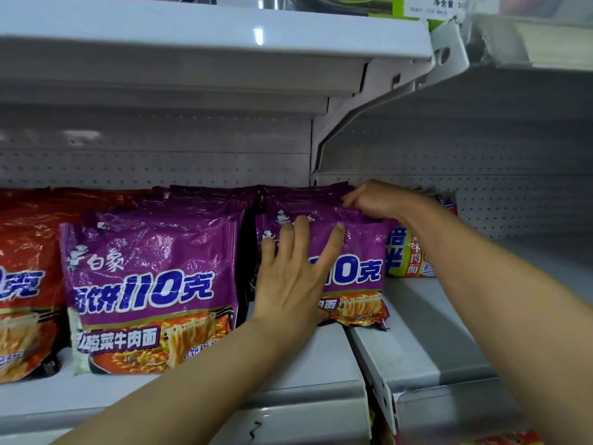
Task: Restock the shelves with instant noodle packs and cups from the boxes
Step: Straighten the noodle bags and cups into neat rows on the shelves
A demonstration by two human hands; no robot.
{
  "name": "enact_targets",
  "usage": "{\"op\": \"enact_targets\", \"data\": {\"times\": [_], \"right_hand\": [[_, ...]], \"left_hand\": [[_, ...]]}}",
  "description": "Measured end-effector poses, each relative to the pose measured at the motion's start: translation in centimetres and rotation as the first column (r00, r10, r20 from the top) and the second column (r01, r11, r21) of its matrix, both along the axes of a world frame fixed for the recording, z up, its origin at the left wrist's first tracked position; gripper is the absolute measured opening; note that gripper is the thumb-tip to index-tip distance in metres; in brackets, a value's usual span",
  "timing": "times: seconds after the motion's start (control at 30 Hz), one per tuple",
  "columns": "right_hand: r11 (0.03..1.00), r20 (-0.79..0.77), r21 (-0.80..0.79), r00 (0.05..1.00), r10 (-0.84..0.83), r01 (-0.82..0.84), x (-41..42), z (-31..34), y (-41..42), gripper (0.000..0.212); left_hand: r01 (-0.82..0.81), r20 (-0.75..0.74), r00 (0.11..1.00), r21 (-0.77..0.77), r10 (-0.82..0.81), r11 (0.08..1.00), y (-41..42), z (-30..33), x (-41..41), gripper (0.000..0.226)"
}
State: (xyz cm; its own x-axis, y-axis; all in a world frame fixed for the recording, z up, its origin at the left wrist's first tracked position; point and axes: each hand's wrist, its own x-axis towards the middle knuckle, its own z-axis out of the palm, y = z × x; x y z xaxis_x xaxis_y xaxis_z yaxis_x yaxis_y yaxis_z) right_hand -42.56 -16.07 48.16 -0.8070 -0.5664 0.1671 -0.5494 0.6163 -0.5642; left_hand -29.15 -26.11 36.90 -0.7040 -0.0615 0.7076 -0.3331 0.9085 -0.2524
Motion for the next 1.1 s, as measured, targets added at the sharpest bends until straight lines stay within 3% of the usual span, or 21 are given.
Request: {"op": "enact_targets", "data": {"times": [0.1, 0.27, 0.5, 0.6, 0.67, 0.73, 0.87, 0.93, 1.0, 1.1], "right_hand": [[1.000, -0.005, 0.022, 1.000, -0.011, 0.011, 0.0, 0.1, 0.1, 0.029], [0.998, -0.010, -0.056, 1.000, -0.027, 0.027, -0.3, 0.1, -0.2, 0.026], [0.896, 0.119, -0.421, 0.988, -0.096, 0.138, -0.6, 0.1, 1.2, 0.021], [0.901, 0.131, -0.422, 0.990, -0.046, 0.098, -0.4, -0.1, 1.7, 0.020], [0.927, 0.116, -0.370, 0.993, -0.024, 0.066, -0.3, -0.4, 1.9, 0.025], [0.931, 0.100, -0.361, 0.995, -0.017, 0.053, -0.2, -0.5, 2.3, 0.025], [0.889, 0.061, -0.454, 0.998, -0.032, 0.056, 0.0, -0.4, 3.3, 0.019], [0.915, 0.097, -0.400, 0.995, -0.003, 0.042, 0.3, -0.5, 3.6, 0.016], [0.939, 0.152, -0.343, 0.988, 0.028, 0.027, 0.5, -0.5, 3.6, 0.015], [0.947, 0.161, -0.314, 0.987, -0.019, 0.069, 0.4, -0.4, 3.3, 0.017]], "left_hand": [[0.017, 0.024, 1.000, 0.025, -0.018, 1.000, 0.3, 0.5, 0.4, 0.138], [0.020, 0.159, 0.987, 0.062, -0.029, 0.998, 0.5, 1.3, 0.3, 0.120], [-0.015, 0.183, 0.983, 0.017, 0.012, 1.000, 0.9, 1.5, 0.9, 0.124], [-0.014, 0.223, 0.975, 0.074, -0.003, 0.997, 1.1, 2.2, 1.4, 0.133], [0.033, 0.159, 0.986, 0.049, -0.040, 0.998, 1.0, 2.8, 1.7, 0.133], [0.097, 0.024, 0.995, 0.036, -0.098, 0.995, 0.8, 4.1, 1.7, 0.114], [0.084, 0.000, 0.996, 0.202, -0.086, 0.976, -0.7, 9.2, 0.6, 0.044], [-0.005, 0.158, 0.987, 0.267, -0.039, 0.964, -2.1, 11.6, -0.6, 0.021], [-0.113, 0.346, 0.938, 0.300, 0.002, 0.947, -3.5, 12.7, -1.6, 0.015], [-0.127, 0.429, 0.902, 0.379, -0.052, 0.917, -4.6, 13.2, -2.7, 0.011]]}}
